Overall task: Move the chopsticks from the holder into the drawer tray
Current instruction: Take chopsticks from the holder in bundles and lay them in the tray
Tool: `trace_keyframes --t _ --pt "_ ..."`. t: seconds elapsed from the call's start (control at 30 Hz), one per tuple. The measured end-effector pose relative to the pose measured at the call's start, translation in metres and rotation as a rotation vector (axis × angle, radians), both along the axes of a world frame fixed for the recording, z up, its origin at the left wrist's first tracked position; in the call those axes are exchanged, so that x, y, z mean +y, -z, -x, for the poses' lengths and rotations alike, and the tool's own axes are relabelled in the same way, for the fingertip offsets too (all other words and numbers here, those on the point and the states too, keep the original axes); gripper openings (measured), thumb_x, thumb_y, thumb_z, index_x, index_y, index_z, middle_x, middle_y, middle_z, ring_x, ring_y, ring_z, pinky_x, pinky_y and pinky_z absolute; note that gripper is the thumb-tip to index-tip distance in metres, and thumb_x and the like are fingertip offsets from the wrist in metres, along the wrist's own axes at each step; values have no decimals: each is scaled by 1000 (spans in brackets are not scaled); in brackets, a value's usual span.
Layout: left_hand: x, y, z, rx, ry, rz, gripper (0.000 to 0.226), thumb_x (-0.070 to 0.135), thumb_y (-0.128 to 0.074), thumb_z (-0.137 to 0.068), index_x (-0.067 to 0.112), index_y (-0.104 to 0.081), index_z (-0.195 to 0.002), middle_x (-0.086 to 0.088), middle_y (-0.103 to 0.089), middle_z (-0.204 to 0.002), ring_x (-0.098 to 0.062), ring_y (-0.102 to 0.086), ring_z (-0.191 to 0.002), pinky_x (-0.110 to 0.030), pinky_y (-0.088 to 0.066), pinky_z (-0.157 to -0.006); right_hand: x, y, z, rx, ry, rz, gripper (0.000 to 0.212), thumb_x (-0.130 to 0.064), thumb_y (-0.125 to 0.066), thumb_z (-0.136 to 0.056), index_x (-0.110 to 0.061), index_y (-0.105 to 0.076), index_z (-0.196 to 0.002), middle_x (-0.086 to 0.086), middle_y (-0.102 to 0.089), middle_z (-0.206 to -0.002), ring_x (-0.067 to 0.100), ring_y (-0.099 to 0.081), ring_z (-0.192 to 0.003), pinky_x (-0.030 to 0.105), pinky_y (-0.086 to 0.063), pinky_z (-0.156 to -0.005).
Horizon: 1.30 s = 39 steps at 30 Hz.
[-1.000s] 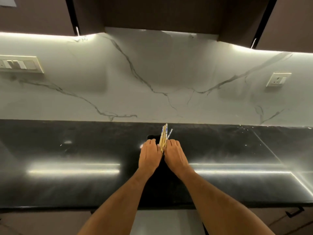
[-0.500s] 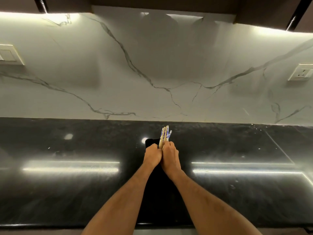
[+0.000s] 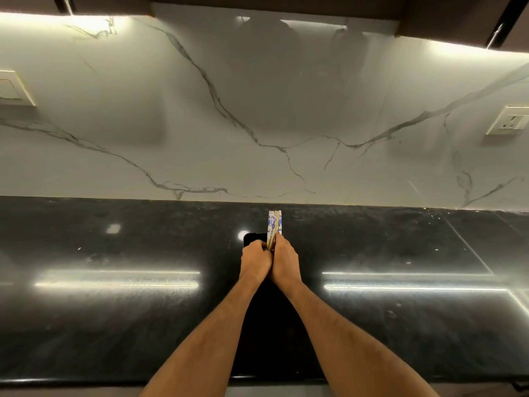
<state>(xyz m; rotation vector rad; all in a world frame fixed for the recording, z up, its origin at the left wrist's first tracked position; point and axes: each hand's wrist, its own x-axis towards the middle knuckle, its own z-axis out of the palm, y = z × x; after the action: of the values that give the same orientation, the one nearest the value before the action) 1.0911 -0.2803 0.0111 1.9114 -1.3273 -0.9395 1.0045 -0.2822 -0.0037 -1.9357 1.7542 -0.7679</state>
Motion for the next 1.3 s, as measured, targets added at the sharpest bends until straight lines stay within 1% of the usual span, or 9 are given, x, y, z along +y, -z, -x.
trace_keyframes --t 0.17,0.33,0.5,0.67,0.77,0.97,1.13,1.2,1.3 --pt "2 0 1 -18 -23 44 18 6 -54 -97 14 -62 -83 5 -59 -75 -6 -53 -65 -14 -35 -52 -2 3 0 51 5 -23 12 -23 -48 -105 -16 -53 -114 4 -59 -113 5 -53 -79 13 -41 -63" --pt "4 2 0 -13 -23 80 17 5 -54 -98 9 -68 -91 5 -60 -78 -3 -53 -65 -12 -36 -51 -2 0 -5 -3 22 -61 22 -17 -49 -104 -7 -51 -123 11 -66 -115 22 -67 -95 37 -58 -84" --pt "1 4 -1 34 -46 38 16 6 -52 -99 13 -62 -89 4 -61 -81 -4 -53 -67 -14 -36 -53 -1 2 -8 45 32 -39 21 -24 -53 -103 -12 -53 -119 7 -69 -109 16 -68 -90 37 -61 -80" --pt "-4 4 -2 20 29 -34 18 11 -51 -98 10 -69 -103 -6 -71 -101 -17 -65 -88 -27 -50 -69 0 4 -9 140 42 -7 17 -25 -56 -102 -13 -58 -114 7 -62 -110 9 -59 -79 22 -53 -66" --pt "-5 6 -3 28 31 -16 15 9 -51 -100 11 -66 -103 -3 -67 -96 -9 -58 -79 -19 -41 -61 -1 4 -9 174 40 -26 16 -24 -56 -103 -13 -60 -114 6 -63 -111 7 -55 -73 17 -42 -60" --pt "-6 10 -3 -50 3 54 18 6 -54 -100 7 -69 -110 -2 -67 -98 -2 -53 -72 -13 -39 -57 -4 -1 -9 191 27 -68 20 -24 -57 -103 -11 -57 -119 7 -60 -116 10 -54 -77 21 -45 -65" --pt "-5 9 -3 -57 -72 121 19 6 -56 -99 8 -75 -98 -3 -72 -92 0 -53 -65 -12 -38 -52 -4 -5 -9 167 32 -63 13 -24 -53 -104 -14 -52 -112 3 -67 -107 10 -55 -74 24 -45 -64" --pt "-2 7 -4 -50 -94 139 19 7 -59 -98 11 -78 -99 -3 -75 -95 0 -56 -68 -10 -41 -56 -2 -8 -7 154 40 -66 10 -20 -49 -105 -13 -52 -112 4 -68 -104 12 -53 -71 26 -43 -65" --pt "1 4 -5 -9 -115 151 20 5 -64 -94 14 -79 -104 -1 -78 -98 -3 -65 -81 -16 -52 -77 -1 -12 -7 73 95 -49 6 -15 -51 -103 -14 -54 -97 4 -70 -95 12 -56 -70 30 -51 -66"
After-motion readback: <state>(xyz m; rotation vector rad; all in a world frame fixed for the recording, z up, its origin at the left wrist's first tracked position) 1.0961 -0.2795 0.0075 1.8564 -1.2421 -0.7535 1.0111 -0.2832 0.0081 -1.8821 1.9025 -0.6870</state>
